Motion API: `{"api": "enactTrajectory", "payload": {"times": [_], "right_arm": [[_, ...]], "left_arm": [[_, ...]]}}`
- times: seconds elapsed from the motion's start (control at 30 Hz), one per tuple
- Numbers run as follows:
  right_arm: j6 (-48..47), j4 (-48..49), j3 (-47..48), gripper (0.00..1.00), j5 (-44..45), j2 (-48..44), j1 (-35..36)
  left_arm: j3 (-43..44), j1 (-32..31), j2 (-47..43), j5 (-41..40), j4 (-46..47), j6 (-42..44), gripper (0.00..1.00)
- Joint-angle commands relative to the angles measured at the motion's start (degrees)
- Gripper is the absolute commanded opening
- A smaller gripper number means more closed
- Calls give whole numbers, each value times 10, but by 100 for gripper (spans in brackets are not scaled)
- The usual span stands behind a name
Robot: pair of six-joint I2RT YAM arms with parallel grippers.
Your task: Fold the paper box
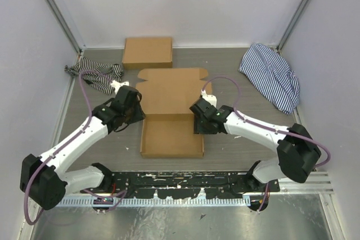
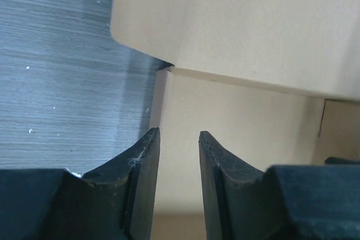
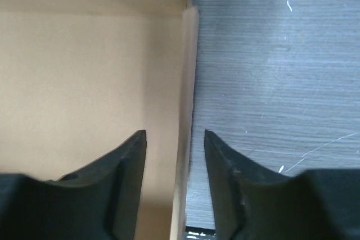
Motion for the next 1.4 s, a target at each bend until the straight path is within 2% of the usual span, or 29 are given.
{"api": "enactTrajectory", "payload": {"times": [0.0, 0.07, 0.1, 0.13, 0.23, 0.3, 0.4, 0.47, 0.63, 0.73, 1.1, 1.23, 1.37], "right_arm": [[88, 11, -4, 59, 16, -36, 11], [93, -3, 2, 70, 26, -54, 11], [91, -11, 10, 88, 44, -63, 11], [85, -22, 21, 98, 56, -68, 7], [33, -32, 60, 100, 76, -68, -35], [-16, -21, 89, 100, 38, -50, -93], [-59, 20, 114, 100, -49, -18, -185], [-71, 25, 139, 100, -66, 12, -223], [-78, 46, 168, 100, -103, 84, -270], [-71, 90, 153, 100, -175, 125, -300], [-83, 173, 132, 88, -262, 204, -307], [-90, 189, 135, 73, -288, 218, -306], [-103, 186, 141, 56, -291, 222, -304]], "left_arm": [[5, 74, 1, 106, 37, 6, 42], [2, 108, -4, 121, 34, 19, 43], [2, 126, -8, 119, 28, 26, 44], [1, 140, -10, 117, 27, 34, 45], [-2, 193, 1, 138, 42, 49, 52], [-6, 237, 21, 182, 71, 52, 56], [-10, 304, 67, 267, 133, 41, 56], [7, 333, 121, 319, 151, 31, 55], [56, 337, 210, 359, 167, 22, 53], [63, 335, 257, 377, 197, 6, 52], [76, 317, 325, 378, 262, 11, 51], [92, 301, 340, 369, 255, 23, 49], [107, 285, 351, 369, 250, 36, 33]]}}
